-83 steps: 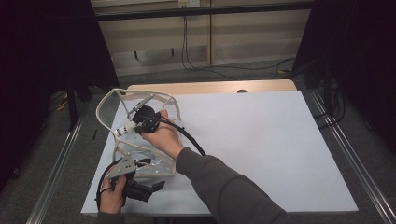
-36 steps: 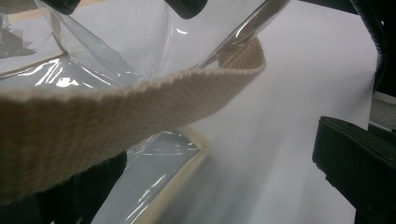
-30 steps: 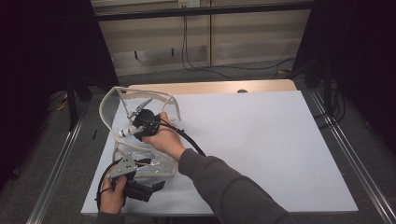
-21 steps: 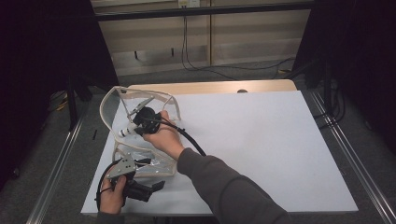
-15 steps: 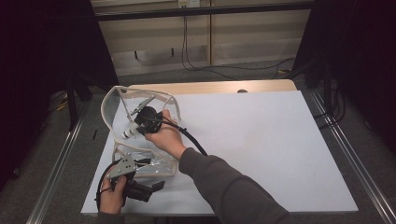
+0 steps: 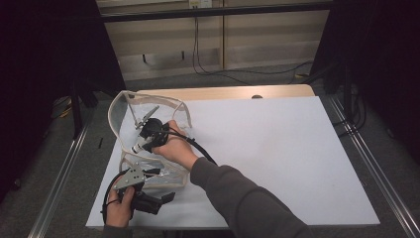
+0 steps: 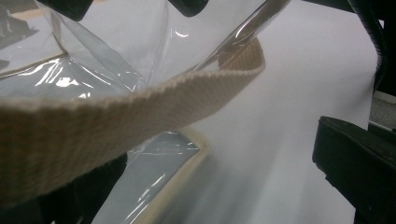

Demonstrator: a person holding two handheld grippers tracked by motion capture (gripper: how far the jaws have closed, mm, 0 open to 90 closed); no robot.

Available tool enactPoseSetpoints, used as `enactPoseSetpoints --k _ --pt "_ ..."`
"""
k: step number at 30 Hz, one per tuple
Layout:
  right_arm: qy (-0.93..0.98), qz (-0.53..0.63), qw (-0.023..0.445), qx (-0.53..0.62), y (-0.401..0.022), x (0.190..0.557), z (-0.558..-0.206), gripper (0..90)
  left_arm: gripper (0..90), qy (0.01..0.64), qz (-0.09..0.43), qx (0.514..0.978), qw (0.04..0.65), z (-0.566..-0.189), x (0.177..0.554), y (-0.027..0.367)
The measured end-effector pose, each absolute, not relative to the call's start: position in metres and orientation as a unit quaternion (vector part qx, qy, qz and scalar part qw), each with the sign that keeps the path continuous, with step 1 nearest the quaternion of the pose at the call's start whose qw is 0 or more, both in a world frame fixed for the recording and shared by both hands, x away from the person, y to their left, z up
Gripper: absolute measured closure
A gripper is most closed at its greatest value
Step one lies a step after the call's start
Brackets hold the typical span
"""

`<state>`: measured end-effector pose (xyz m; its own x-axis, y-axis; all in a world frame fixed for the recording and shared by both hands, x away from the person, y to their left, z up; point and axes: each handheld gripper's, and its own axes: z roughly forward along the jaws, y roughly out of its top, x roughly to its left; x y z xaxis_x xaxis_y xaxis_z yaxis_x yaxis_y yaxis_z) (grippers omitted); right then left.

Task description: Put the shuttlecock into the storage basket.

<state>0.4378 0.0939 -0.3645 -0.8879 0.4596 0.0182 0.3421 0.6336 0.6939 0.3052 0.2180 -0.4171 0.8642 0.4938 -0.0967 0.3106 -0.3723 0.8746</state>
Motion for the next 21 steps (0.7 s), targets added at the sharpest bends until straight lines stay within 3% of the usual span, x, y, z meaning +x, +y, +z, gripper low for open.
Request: enactPoseSetpoints --k 2,9,18,21 --pt "0.900 0.367 0.081 0.221 0.0943 0.4375 -0.3644 78.6 3.0 0.244 0.091 0.824 0.503 -0.4170 0.3052 0.2180" --pt "0.890 0.379 0.089 0.237 0.0933 0.4403 -0.3648 86.6 3.2 0.243 0.092 0.824 0.504 -0.4166 0.3052 0.2194" --pt "0.899 0.361 0.101 0.229 0.0855 0.4410 -0.3601 84.6 3.1 0.244 0.094 0.823 0.504 -0.4160 0.3046 0.2190" --pt "0.901 0.359 0.105 0.220 0.0897 0.4383 -0.3613 78.3 3.2 0.244 0.094 0.824 0.503 -0.4162 0.3045 0.2193"
